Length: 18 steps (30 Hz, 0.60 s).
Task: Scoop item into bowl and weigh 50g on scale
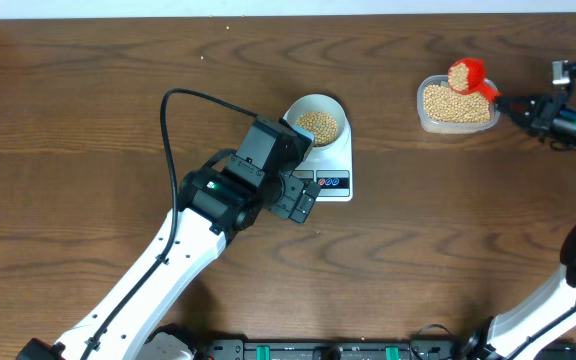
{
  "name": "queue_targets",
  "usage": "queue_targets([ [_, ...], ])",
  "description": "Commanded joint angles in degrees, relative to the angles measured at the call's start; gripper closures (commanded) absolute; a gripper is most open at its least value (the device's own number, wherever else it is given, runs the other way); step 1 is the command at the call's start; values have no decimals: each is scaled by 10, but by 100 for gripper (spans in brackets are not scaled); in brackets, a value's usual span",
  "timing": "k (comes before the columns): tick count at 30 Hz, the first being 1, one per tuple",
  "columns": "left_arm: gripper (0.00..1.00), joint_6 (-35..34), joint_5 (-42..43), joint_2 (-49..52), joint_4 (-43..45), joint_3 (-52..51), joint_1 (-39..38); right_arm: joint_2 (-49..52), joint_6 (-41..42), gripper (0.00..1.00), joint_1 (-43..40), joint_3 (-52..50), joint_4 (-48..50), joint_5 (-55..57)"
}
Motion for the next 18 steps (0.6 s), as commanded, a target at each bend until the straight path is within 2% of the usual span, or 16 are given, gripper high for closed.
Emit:
queue_targets([
  [1, 1, 8, 5, 1, -1, -2, 3, 7, -3, 99, 39, 5, 4, -28],
  [18, 1, 8, 5, 1, -1, -2, 3, 6, 54, 99, 219, 8, 29, -19],
])
